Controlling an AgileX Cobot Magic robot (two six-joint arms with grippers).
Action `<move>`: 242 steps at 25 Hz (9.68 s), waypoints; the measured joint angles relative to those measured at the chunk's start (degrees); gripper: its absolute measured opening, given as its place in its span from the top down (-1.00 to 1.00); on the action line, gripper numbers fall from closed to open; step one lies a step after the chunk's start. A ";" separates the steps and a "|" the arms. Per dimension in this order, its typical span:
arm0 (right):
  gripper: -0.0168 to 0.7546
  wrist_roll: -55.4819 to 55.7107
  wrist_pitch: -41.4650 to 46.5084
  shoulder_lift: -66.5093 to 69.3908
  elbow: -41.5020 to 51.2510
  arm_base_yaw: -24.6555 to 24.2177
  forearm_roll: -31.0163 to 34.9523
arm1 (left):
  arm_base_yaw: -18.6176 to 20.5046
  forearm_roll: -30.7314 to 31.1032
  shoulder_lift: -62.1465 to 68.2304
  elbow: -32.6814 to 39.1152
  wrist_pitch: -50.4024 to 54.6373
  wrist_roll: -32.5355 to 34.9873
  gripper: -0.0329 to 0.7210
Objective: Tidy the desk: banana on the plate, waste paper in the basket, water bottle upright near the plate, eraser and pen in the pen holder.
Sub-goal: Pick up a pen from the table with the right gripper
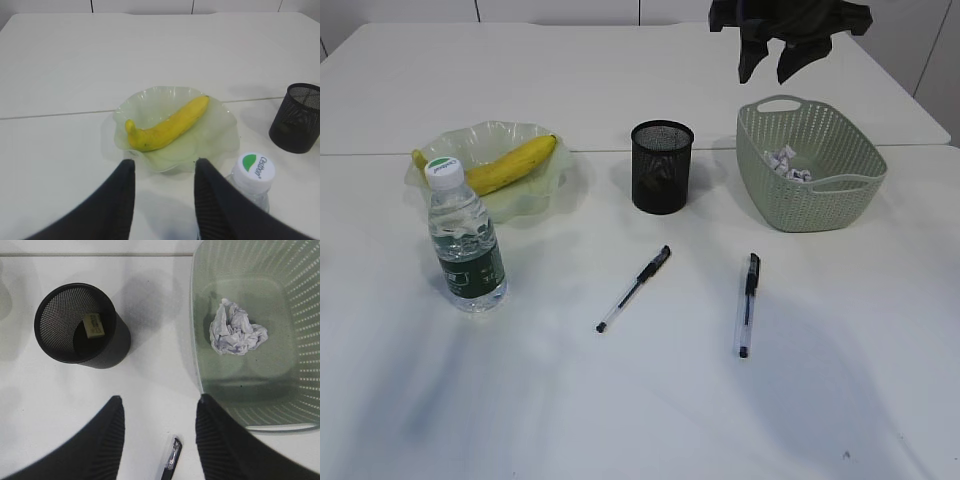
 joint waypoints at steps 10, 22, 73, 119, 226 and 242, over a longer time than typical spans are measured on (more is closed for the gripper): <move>0.06 0.04 0.00 -5.08 7.28 0.00 -3.22 | 0.00 0.00 0.00 0.00 0.13 0.00 0.18; 0.17 1.47 0.00 -6.72 10.40 0.50 -0.81 | 0.00 0.00 0.00 0.00 0.34 0.00 0.18; 0.17 5.75 -1.73 3.80 27.85 0.60 5.96 | 0.00 0.00 0.00 0.00 2.68 0.00 0.18; 0.17 7.96 -5.71 6.58 27.85 0.60 9.46 | 0.00 0.00 0.00 0.00 3.01 0.00 0.18; 0.28 6.92 -9.26 7.67 27.73 0.60 9.97 | 0.00 0.00 0.00 0.00 3.10 0.00 0.18; 0.28 6.58 -7.87 7.67 27.73 0.60 6.13 | 0.00 0.00 0.00 0.00 3.13 0.00 0.18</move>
